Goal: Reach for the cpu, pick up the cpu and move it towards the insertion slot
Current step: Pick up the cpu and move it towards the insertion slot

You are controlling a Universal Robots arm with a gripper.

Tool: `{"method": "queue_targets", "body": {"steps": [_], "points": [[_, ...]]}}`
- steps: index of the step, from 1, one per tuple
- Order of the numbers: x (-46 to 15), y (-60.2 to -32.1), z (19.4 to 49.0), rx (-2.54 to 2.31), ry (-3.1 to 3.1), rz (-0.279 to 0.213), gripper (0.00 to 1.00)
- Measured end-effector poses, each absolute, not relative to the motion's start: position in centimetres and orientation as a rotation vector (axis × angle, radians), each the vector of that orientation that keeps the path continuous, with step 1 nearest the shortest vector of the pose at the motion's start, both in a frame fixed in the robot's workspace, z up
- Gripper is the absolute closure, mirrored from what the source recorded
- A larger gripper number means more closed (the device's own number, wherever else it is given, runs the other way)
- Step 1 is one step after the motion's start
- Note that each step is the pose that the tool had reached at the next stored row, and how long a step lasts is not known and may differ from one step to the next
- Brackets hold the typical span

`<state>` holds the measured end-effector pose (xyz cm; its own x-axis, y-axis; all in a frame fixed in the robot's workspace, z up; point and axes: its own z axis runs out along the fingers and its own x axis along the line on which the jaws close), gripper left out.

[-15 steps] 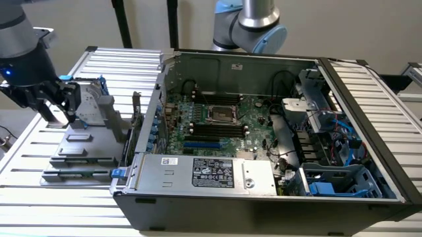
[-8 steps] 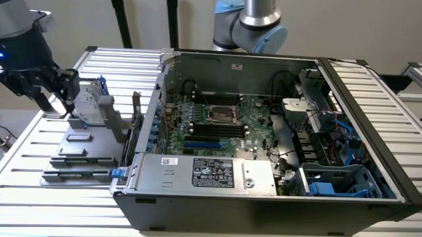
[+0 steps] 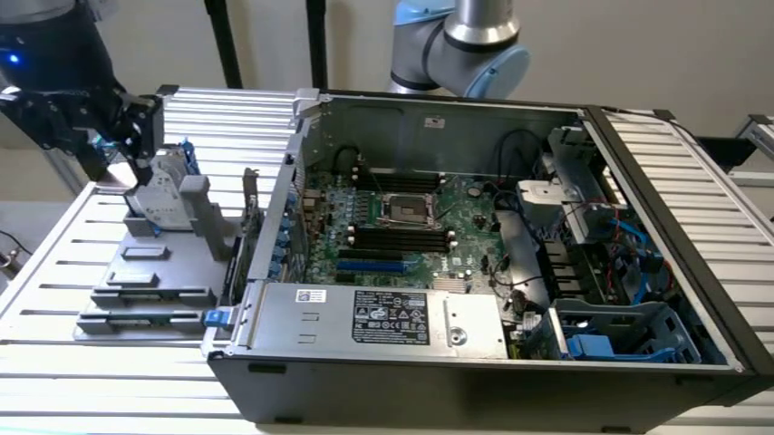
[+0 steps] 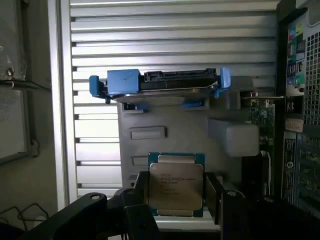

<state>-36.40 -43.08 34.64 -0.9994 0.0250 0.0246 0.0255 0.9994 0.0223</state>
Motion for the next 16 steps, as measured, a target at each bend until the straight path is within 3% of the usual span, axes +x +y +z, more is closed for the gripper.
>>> {"method": "queue_targets", "body": {"steps": [8, 16], "points": [[-32.8, -43.1, 37.7, -0.04, -3.115, -0.035, 0.46], [-29.2, -43.1, 38.5, -0.039, -3.114, -0.035, 0.46]]}}
